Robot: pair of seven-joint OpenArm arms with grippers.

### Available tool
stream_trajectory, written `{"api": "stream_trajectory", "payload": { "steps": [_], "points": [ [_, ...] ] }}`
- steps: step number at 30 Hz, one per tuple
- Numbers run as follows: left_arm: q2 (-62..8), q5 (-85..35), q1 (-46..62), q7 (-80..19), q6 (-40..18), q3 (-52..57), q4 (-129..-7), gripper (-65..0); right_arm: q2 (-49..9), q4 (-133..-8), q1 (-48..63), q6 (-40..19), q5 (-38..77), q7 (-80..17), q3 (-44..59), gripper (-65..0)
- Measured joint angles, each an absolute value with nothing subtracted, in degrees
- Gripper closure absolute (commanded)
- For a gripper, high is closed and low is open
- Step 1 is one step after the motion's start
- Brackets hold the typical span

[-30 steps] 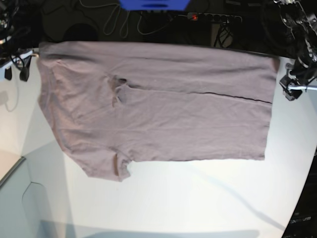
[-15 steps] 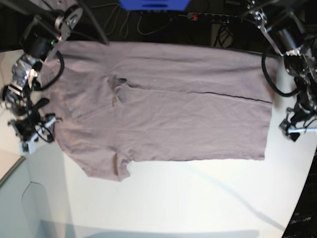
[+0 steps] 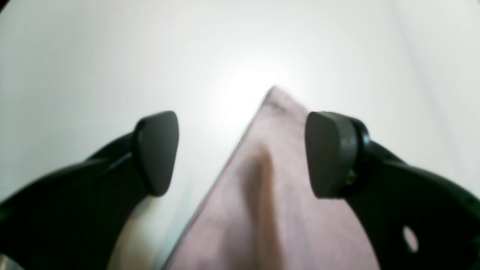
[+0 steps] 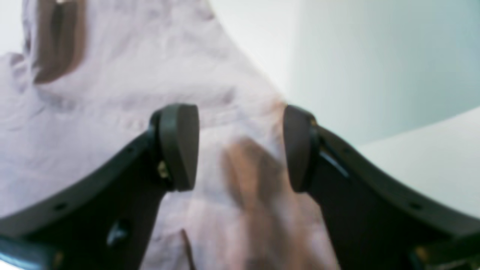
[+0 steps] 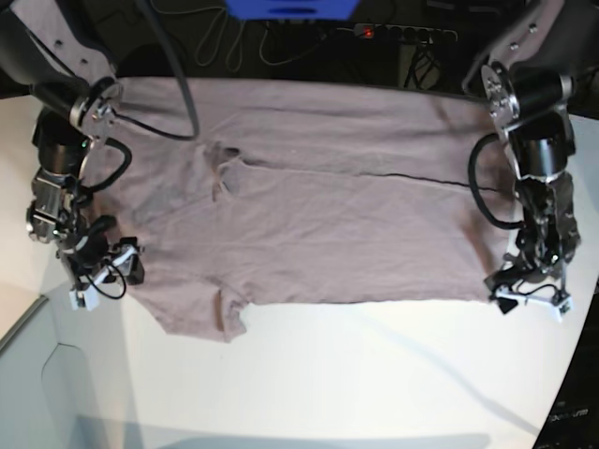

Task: Layout the t-shirt on the table in an organized manner, then fold the t-shirt properly
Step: 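Move both grippers down along the shirt sides and grasp the side edges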

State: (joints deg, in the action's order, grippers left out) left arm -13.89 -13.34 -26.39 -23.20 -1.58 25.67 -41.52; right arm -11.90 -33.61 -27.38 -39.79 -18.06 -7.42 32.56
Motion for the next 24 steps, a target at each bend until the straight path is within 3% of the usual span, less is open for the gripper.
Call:
{"api": "stream_trajectory", "payload": {
  "steps": [6, 15, 22, 24],
  "points": [
    [-16.03, -13.58, -31.51, -14.22, -1.48, 18.13, -26.44, -50.8, -14.13, -26.92, -27.79, -35.46, -17.61, -2.04, 31.51, -36.0],
    [-16.01, -13.56, -32.14, -10.85, -1.5, 14.2, -23.97, -50.5, -14.26, -25.71, -27.73, -35.29, -17.58, -0.12, 31.42, -35.6],
    [-15.88, -13.15, -31.57, -9.21, -1.91, 14.06, -20.67, -50.3, -14.26, -25.71, -27.62, -35.29, -17.56, -0.12, 31.42, -26.7],
    [-16.05, -13.28, -31.57, -9.32, -5.61, 14.13, -20.67, -50.2, -14.26, -25.76, -27.38, -35.27, -17.32, 0.1, 31.42, -25.6]
  ]
}}
